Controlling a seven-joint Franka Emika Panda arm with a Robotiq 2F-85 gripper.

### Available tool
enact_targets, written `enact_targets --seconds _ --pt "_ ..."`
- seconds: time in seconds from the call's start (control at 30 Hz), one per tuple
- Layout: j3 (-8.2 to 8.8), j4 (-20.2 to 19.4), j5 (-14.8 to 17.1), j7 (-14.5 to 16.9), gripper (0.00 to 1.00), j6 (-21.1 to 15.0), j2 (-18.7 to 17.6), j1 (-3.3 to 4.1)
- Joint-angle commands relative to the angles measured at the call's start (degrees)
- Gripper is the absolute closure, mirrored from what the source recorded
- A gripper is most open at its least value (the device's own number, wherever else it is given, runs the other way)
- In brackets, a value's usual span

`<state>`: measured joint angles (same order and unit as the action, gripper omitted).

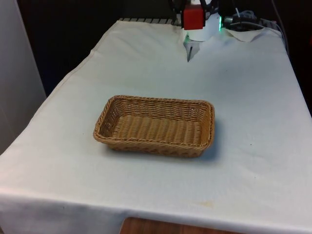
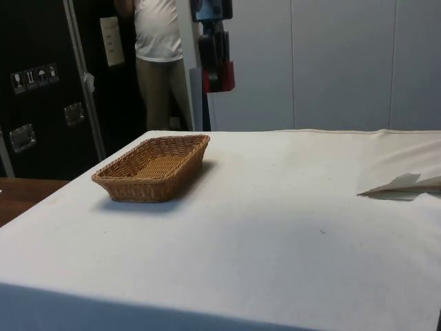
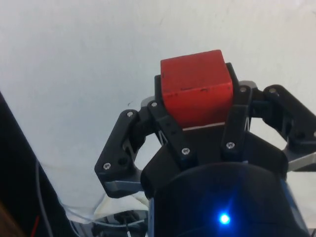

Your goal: Pick up the cube and place it into the basket.

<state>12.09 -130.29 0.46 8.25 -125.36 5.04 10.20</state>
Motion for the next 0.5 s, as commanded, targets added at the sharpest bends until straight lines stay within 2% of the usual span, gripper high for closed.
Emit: enact_targets --seconds 0.0,0.23,0.27,0.47 --pt "0.0 0.4 -0.4 -0.63 1.0 -0.23 -0.57 -0.06" --pt "0.0 3.44 -0.23 -1.55 1.0 -0.86 -4.3 -0.06" --pt "0.0 2.98 0.0 -1.09 1.0 -0.74 -3.78 0.0" --pt "0.06 6.25 0.29 -2.01 1.0 -1.26 -7.68 -0.06"
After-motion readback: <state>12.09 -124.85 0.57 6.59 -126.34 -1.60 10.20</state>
